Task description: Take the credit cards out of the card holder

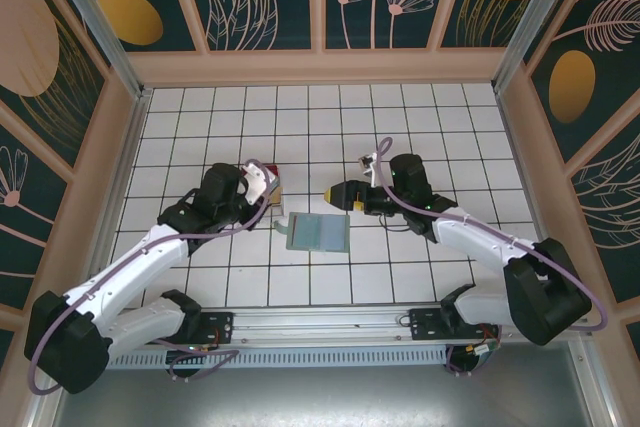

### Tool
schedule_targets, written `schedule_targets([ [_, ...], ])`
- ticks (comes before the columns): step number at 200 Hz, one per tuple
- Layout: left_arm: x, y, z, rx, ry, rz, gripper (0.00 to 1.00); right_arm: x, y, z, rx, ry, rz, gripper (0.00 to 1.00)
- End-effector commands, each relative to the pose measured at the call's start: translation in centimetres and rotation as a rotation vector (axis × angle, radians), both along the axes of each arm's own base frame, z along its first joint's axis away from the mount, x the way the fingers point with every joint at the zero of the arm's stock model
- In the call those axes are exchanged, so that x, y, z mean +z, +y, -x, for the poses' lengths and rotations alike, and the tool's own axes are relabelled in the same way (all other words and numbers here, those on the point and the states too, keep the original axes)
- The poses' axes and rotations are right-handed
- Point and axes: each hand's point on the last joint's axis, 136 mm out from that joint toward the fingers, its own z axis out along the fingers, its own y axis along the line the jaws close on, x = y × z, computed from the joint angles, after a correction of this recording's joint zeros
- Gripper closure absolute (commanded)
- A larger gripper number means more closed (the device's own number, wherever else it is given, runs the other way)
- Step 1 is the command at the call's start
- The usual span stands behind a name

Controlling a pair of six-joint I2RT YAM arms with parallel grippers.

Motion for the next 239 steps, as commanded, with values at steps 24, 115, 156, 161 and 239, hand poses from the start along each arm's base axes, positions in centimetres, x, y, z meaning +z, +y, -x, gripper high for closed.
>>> schedule_targets([
  [24,-0.1,2.1,-1.2,-0.211,-0.196,-0.378,1.0,0.1,-0.5,0.4,-0.013,-0.019,0.007,0.01],
  [115,-1.8,1.9,-1.7,-0.313,-0.314,-0.467,1.0,-0.1,-0.9,0.5,-0.034,-0.015,0.008,0.01],
  [156,-2.5,1.6,-1.4,-0.322,-0.3,-0.438,1.0,-0.3,-0.8,0.5,-0.034,-0.009,0.005,0.01],
  [161,-2.7,1.5,-1.4,-0.325,-0.296,-0.435,1.0,-0.3,-0.8,0.5,-0.034,-0.009,0.005,0.01],
  [239,-3.9,0.8,-1.5,-0.362,-0.277,-0.431,1.0,-0.8,-1.2,0.9,-0.04,-0.004,0.009,0.01],
])
